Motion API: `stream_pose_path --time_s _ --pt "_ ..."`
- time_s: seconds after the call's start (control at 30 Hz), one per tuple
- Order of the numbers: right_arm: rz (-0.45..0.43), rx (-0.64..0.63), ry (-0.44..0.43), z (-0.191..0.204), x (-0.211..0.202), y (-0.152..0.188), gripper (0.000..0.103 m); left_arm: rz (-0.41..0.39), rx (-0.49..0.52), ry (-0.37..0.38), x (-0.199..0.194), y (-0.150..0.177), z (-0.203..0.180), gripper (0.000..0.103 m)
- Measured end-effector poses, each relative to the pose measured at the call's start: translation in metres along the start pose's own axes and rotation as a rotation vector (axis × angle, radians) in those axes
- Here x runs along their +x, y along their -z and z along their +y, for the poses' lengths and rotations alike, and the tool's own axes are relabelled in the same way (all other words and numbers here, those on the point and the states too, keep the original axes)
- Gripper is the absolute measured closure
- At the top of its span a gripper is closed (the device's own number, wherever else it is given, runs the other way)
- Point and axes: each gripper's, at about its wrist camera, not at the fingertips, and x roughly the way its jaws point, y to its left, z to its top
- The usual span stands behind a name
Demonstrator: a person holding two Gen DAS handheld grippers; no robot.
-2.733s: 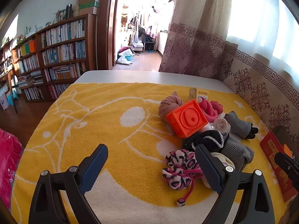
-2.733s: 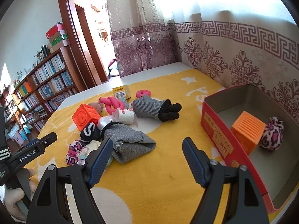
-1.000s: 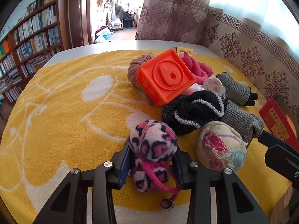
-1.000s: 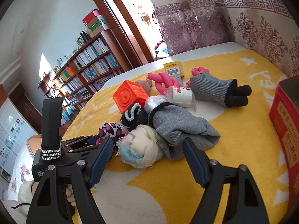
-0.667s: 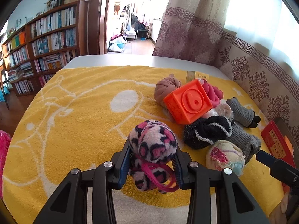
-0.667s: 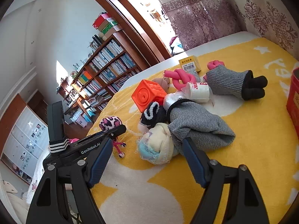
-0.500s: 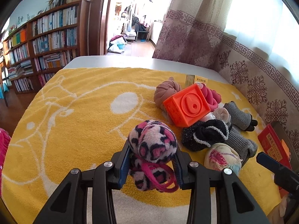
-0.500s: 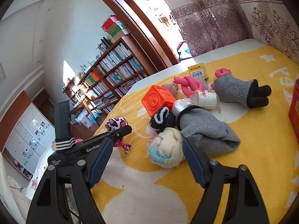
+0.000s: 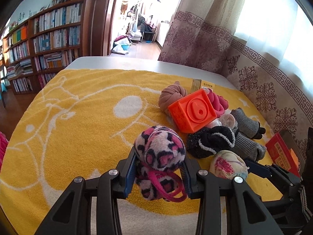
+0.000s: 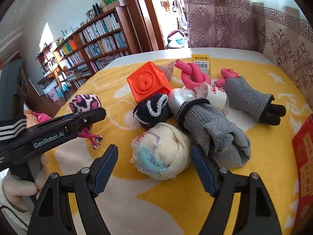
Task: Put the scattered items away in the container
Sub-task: 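Grasp the cream-and-blue yarn ball with the right tool, then carry the plush and yarn ball with both tools over the red box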
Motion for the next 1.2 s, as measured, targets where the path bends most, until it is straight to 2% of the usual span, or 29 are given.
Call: stream_pose_path --time_s 0.1,0.17,0.27,0.73,1.2 --pt "0.004 -0.034 0.057 0.004 0.011 0.0 0.024 0.003 -0.002 0.002 0.001 0.001 0.0 0.061" --pt "-0.006 -0.017 0.076 0.001 0.008 0.0 0.038 0.007 -0.002 0.004 0.002 0.001 0.0 0.061" --pt "-0.019 0.028 0.044 -0.009 0.006 0.0 0.04 0.018 0.003 0.009 0.004 0.002 -0.003 0.061" --pt "-0.107 0.027 -0.011 -0.005 -0.015 0.007 0.041 -0.004 0.048 0.031 -0.005 0.006 -0.017 0.061" --pt "-0.2 0.131 0.031 -0.015 -0.066 0.026 0.041 -0.005 0.09 0.04 -0.006 0.01 -0.028 0.061"
